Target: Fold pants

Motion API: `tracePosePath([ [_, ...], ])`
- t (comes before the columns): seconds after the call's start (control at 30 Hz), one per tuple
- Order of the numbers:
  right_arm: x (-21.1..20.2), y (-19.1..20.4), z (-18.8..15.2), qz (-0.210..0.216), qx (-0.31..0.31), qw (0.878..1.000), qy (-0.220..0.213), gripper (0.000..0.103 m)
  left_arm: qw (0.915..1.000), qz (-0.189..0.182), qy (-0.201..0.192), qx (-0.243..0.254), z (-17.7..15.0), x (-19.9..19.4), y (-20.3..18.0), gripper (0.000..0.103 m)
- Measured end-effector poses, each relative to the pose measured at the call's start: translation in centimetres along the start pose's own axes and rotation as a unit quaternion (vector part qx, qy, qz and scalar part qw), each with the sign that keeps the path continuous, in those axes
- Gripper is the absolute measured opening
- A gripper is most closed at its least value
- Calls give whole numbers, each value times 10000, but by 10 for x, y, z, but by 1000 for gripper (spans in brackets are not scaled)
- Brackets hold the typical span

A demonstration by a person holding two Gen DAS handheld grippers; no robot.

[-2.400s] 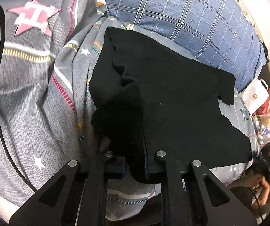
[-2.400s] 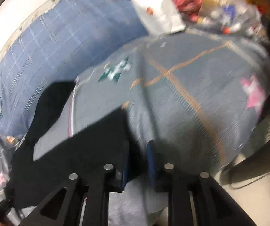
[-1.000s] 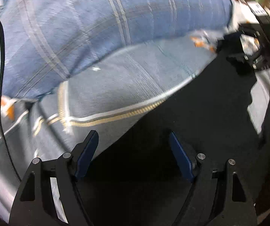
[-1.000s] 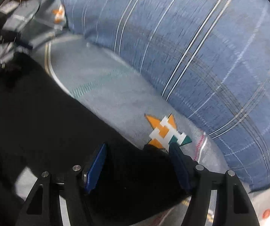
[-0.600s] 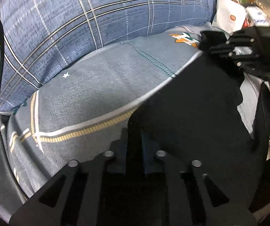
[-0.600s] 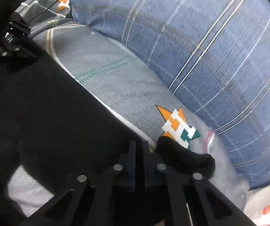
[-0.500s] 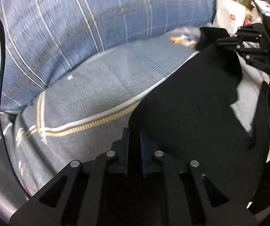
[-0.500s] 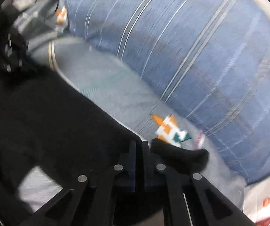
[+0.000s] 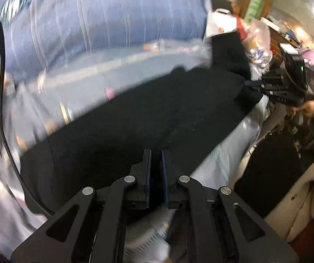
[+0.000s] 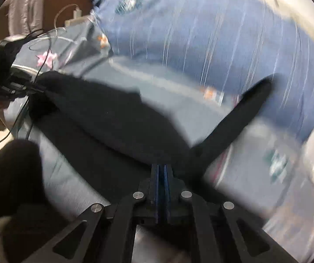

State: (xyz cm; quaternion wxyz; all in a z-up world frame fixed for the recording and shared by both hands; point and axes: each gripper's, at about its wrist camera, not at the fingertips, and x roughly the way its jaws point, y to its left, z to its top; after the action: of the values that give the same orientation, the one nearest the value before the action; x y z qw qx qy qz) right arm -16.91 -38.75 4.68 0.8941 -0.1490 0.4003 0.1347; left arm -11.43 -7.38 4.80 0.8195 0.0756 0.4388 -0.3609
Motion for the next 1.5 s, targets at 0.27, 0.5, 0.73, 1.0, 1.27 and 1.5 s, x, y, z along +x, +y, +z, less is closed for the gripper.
tracePosePath([
  [0.27,13,-11,-42,-35,1134,9933,227,5,9988,163,-142,-441,-20,-8,4,8],
  [0.5,-16,-49,-74,81,2648,9633,-431,30,9937,85,-401,-1039,-30,-20,15,17],
  [0.73,-2,6,-43,19,1340,9896,-529,30,9820,133,-669,-1760,-38,-40,25,61],
  [1.0,40,39,-21,163,69,9991,-379,35,9555,857,-893,-2678,-46,-47,58,71],
  [1.27,46,46,-5,63,-68,9980,-631,9,9574,854,-928,-2597,-30,-25,63,51],
  [1.5,0,41,-3,436,273,9943,-938,4,9609,749,-1135,-2411,-40,-60,56,25],
])
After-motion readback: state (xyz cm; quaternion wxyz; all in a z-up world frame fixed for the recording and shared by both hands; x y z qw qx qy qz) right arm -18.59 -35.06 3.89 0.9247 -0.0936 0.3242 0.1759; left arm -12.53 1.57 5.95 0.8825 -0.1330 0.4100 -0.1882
